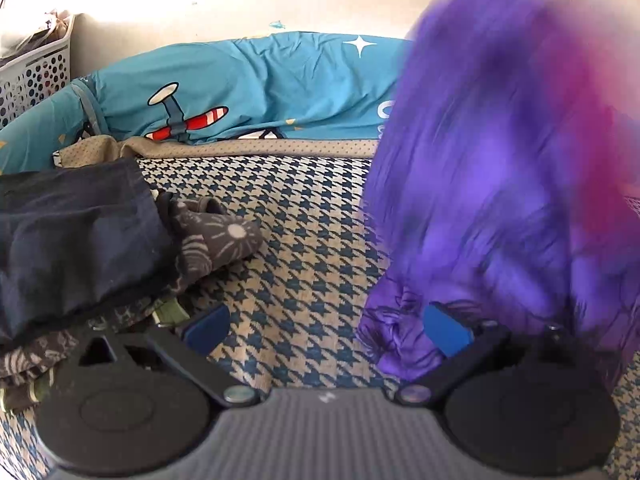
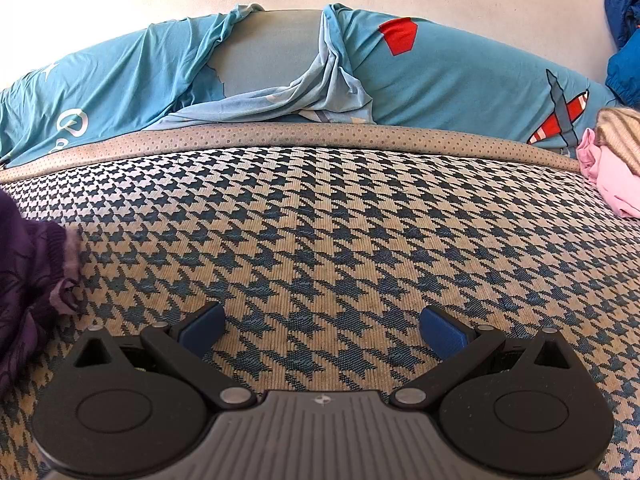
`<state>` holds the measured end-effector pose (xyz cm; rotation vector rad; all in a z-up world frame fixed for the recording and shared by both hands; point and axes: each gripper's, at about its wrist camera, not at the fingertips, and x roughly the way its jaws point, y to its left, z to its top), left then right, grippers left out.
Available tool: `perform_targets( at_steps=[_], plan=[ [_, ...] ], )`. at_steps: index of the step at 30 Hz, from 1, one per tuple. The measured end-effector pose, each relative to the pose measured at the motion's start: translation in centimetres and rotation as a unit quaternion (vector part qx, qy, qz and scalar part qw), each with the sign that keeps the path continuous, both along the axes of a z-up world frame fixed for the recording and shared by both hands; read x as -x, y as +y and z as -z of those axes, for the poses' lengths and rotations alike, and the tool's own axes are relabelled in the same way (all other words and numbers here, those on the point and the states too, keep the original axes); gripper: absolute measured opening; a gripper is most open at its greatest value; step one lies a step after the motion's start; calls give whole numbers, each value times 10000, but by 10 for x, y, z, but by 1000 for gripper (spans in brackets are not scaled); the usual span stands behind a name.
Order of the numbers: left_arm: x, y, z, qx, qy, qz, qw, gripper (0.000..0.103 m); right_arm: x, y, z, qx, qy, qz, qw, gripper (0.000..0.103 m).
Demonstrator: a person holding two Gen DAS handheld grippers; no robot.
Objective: Fold clothes
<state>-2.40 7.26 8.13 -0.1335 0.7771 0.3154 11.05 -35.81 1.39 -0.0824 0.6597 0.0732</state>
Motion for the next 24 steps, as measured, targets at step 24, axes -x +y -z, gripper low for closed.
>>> perform_targets(
  at_steps=[24],
  plan=[
    [34,-14,-9,-76,98,425,9990,103,-1,1,0,3,1,-1,10000,103]
  ],
)
